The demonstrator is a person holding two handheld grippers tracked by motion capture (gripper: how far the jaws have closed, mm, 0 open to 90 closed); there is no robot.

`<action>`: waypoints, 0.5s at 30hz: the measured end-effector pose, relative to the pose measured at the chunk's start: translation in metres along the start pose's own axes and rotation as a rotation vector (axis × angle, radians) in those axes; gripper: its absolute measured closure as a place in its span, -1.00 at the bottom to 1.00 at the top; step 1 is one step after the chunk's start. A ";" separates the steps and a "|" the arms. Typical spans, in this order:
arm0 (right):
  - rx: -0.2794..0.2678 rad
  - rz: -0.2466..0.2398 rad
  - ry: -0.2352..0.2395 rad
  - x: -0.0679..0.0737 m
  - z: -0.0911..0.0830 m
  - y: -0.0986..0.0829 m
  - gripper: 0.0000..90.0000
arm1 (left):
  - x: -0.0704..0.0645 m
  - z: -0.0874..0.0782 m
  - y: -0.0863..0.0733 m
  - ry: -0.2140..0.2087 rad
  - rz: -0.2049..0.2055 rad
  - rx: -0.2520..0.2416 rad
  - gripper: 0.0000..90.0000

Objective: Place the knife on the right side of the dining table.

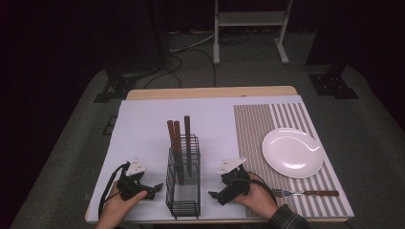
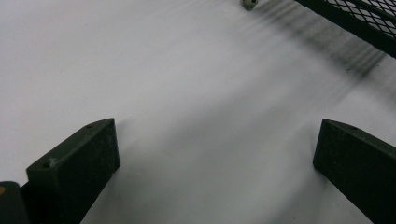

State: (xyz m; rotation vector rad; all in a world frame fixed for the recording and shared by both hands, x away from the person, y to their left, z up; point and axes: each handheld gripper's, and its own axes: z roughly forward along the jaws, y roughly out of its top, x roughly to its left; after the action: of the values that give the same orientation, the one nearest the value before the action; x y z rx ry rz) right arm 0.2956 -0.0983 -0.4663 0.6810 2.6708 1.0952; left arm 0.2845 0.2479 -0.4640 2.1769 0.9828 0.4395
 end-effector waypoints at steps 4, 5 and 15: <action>0.000 -0.001 0.001 0.000 0.000 0.000 -1.00 | 0.000 0.000 0.000 0.000 -0.001 -0.002 -1.00; 0.003 -0.005 0.003 -0.001 0.000 0.001 -1.00 | 0.000 0.000 0.000 0.000 0.000 -0.001 -1.00; 0.023 0.012 0.016 -0.005 -0.002 0.005 -1.00 | 0.000 0.000 0.000 0.000 0.000 0.000 -1.00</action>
State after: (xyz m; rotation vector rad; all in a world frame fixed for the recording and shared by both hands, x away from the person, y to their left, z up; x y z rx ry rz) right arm 0.3004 -0.0992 -0.4614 0.6968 2.7007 1.0786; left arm 0.2845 0.2479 -0.4640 2.1768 0.9827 0.4393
